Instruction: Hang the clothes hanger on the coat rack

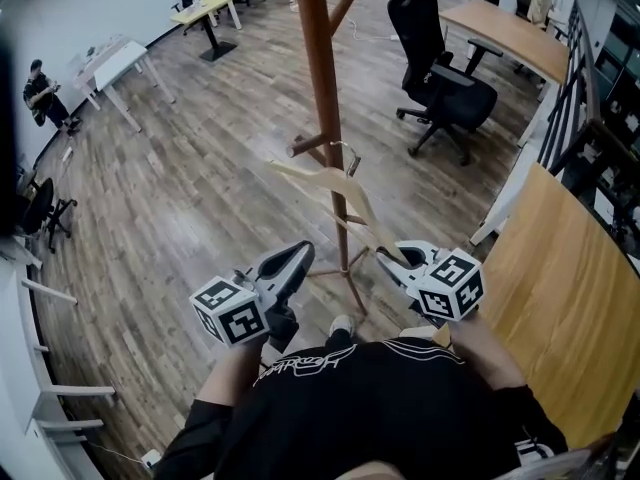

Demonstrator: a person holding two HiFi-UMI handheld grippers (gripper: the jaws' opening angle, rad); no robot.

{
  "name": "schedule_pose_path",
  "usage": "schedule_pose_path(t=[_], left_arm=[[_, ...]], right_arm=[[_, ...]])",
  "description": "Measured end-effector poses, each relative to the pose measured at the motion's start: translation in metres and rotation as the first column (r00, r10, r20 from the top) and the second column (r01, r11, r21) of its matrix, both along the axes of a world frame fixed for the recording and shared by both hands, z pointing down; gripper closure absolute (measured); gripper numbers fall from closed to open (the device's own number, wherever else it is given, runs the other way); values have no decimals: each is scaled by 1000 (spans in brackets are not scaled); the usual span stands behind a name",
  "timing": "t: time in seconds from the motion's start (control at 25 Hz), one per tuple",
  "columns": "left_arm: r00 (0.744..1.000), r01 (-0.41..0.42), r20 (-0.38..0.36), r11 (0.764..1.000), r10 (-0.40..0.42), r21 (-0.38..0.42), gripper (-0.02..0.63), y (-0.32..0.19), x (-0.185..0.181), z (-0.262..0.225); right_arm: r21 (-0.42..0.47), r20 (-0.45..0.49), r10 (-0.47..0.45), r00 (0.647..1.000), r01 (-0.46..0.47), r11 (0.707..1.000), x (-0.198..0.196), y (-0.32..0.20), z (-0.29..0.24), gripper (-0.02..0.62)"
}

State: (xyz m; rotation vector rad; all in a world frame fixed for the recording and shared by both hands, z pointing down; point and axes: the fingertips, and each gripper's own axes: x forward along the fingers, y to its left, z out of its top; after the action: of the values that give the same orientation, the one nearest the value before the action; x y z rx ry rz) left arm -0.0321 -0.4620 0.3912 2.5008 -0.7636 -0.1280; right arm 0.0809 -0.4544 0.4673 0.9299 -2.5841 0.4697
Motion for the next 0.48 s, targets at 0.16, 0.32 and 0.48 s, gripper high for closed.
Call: schedule_pose_path(t=[0.16, 0.32, 0.48], left_arm=[[1000, -10, -7, 1000, 10, -20, 600, -21, 0, 10], [1000, -14, -2, 999, 14, -39, 600, -37, -3, 15], [1000, -15, -1, 999, 15, -50, 600, -50, -6, 20]], right_arm=[[-11, -1, 2, 1000, -2, 1000, -4, -19, 7, 557], [-22, 1, 1, 1000, -1, 1000, -9, -32, 11, 557], [-33, 0, -5, 1000, 4, 999, -13, -43, 17, 557]])
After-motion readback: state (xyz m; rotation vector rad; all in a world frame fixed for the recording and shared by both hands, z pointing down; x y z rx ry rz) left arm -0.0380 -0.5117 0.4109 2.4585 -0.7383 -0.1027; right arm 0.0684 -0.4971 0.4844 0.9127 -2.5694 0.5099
